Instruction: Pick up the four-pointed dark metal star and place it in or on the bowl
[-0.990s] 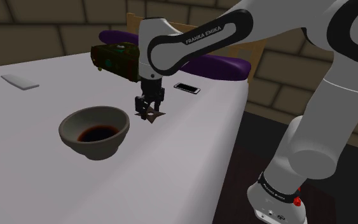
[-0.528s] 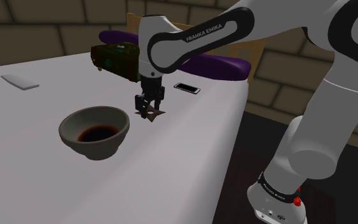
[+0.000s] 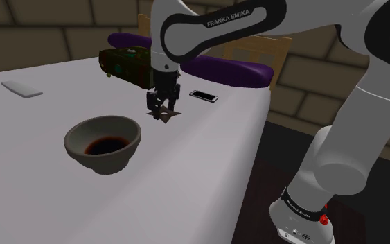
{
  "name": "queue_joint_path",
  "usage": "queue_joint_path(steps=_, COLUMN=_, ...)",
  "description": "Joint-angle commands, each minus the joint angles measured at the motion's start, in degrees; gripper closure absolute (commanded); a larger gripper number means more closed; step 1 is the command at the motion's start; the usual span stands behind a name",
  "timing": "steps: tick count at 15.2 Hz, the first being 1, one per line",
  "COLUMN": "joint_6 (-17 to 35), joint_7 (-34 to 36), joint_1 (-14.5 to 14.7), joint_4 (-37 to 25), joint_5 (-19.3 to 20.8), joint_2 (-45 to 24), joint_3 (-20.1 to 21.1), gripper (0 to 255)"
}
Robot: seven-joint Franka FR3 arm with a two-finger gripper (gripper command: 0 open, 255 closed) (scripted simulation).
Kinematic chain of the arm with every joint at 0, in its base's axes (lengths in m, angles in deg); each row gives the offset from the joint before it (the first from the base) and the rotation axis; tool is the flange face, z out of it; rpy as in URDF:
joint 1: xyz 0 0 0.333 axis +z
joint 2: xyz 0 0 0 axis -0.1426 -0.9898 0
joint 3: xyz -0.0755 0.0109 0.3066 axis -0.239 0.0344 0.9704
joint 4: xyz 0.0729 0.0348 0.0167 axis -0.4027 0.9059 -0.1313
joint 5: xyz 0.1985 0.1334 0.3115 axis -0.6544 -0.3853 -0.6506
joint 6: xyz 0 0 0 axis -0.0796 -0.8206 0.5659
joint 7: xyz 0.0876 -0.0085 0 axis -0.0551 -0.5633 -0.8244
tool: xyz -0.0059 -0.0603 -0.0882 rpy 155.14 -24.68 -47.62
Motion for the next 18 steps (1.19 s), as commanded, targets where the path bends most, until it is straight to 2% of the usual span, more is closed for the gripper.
queue_joint_path(steps=1, joint_6=-1.6, joint_7=-0.1, joint_1=0.0, joint_4=-1.2, joint_5=-0.1, joint_2=0.3, joint_3=0.0, gripper=255)
queue_joint_path(steps=18, joint_6=-14.6, joint_7=-0.2, joint_1=-0.1, joint_4=-13.3, joint_5=-0.2, joint_2=1.2, joint_3=-0.2, gripper=255)
